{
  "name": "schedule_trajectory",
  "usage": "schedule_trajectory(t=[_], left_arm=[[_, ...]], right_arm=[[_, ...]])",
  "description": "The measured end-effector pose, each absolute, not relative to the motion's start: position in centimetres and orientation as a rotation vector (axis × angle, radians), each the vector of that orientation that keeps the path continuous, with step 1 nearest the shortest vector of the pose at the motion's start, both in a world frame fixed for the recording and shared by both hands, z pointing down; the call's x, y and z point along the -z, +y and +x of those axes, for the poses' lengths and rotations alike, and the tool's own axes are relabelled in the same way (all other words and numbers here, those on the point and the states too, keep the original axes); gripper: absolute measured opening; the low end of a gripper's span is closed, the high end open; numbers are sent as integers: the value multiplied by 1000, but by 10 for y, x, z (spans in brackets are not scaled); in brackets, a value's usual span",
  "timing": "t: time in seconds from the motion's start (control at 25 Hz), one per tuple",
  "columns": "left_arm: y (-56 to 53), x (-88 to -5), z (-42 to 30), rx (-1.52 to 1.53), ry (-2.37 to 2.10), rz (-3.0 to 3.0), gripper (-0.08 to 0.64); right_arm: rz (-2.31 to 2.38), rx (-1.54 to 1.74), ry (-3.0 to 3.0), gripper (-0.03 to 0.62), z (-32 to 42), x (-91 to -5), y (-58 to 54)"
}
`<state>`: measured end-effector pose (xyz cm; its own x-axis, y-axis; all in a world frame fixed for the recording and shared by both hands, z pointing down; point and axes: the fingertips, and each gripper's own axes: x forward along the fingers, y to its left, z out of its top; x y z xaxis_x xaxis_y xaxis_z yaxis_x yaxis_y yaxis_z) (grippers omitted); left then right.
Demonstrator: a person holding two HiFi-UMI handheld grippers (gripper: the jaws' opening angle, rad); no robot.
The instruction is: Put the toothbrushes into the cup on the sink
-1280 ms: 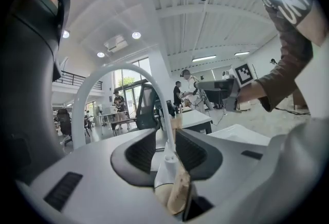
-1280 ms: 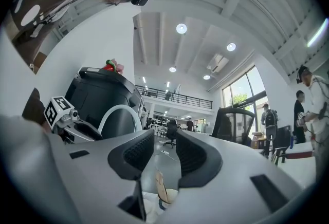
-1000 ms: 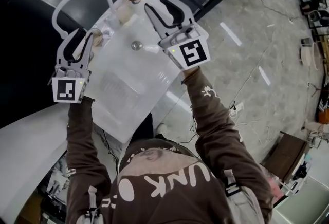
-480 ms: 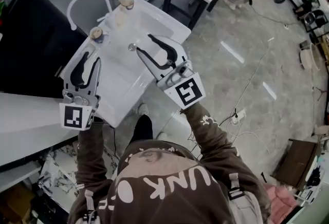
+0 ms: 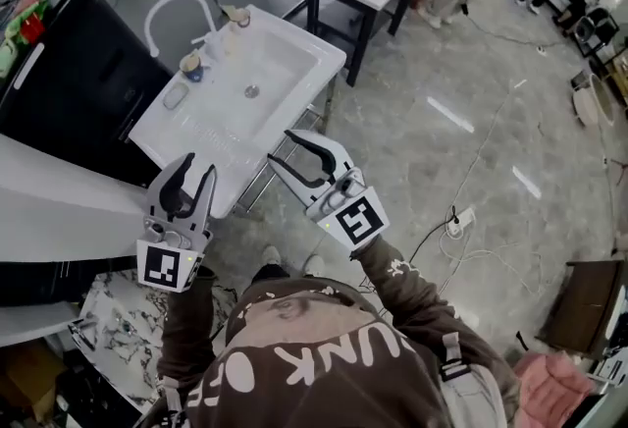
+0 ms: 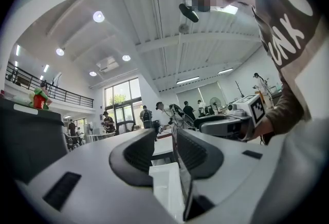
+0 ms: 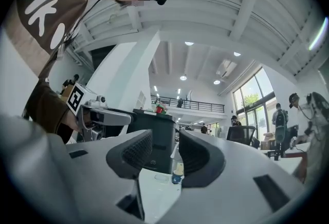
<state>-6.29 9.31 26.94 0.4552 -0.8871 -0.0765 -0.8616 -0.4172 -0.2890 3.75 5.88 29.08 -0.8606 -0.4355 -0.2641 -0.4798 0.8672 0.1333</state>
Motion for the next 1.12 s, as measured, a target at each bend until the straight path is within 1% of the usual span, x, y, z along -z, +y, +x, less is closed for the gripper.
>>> schedule_trajectory(t=[0.28, 0.44, 0.6, 0.8, 0.84, 0.92, 1.12], left_arm=[[126, -272, -62, 109, 1467, -2465, 124], [138, -271, -75, 70, 1459, -2474, 124], [144, -269, -93, 41, 1462, -2474, 124], [150, -270, -110, 28, 1456, -2485, 123], [151, -271, -111, 27, 1452, -2488, 124], [153, -271, -112, 24, 1442, -2491, 124], [155, -268, -117, 4, 1438, -2484, 123]], right_arm=[[-727, -273, 2822, 170, 41, -286, 94], [-770, -316, 2836, 169, 33, -286, 110], [-800, -337, 2860, 150, 23, -290, 120], [-817, -348, 2868, 108, 9, -290, 129], [-825, -354, 2867, 90, 8, -290, 130], [-842, -369, 2867, 12, 5, -291, 131], [-862, -389, 2865, 11, -1, -289, 130]])
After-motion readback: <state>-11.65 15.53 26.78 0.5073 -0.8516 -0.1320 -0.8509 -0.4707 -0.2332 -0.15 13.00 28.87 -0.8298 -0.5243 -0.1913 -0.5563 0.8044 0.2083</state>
